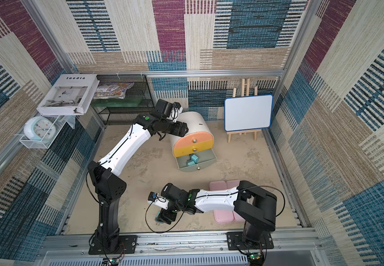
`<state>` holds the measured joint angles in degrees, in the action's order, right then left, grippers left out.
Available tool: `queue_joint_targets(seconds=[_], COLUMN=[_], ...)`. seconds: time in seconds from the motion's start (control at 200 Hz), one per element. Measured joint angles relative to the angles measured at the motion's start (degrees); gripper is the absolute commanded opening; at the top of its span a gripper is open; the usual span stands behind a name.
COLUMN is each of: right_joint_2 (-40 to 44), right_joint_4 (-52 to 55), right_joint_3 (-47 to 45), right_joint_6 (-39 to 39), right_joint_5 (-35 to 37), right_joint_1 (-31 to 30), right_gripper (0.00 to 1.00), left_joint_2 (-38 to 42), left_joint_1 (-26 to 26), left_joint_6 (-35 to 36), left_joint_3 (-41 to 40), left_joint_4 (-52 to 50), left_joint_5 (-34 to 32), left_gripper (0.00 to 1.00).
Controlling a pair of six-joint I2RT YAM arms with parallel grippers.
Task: Place the plugs into the drawer by color
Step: Pick up the plug from the center of the board.
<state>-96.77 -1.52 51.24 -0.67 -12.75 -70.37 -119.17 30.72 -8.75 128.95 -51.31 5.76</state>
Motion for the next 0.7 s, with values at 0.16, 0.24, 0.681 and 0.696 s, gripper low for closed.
queue_joint_targets(seconds=[0.16,0.24,0.681,0.696], right_joint_2=[-2.1,-2.6,-5.3,-5.3], right_joint_4=[0.9,1.0,0.4,0.3], right_joint_3=[0.5,0.5,1.0,1.0], right_joint_6=[0.0,0.0,-0.2,-0.2], right_joint_5=[-0.3,-0.4,-0.6,-0.6], right_joint_1=[0.0,0.0,0.0,0.0], right_gripper=[0.74,0.74,0.63,0.61], left_joint_2=[0.0,0.1,0.1,0.1], left_joint_1=[0.0,0.0,0.0,0.0], left_joint_6=[0.0,0.0,0.0,0.0], left_joint_3=[-0.1,-0.2,-0.3,-0.3], left_joint_4=[0.1,0.1,0.2,0.3], left_joint_5=[0.0,0.0,0.0,0.0], left_gripper=[0.86,0.86,0.86,0.86])
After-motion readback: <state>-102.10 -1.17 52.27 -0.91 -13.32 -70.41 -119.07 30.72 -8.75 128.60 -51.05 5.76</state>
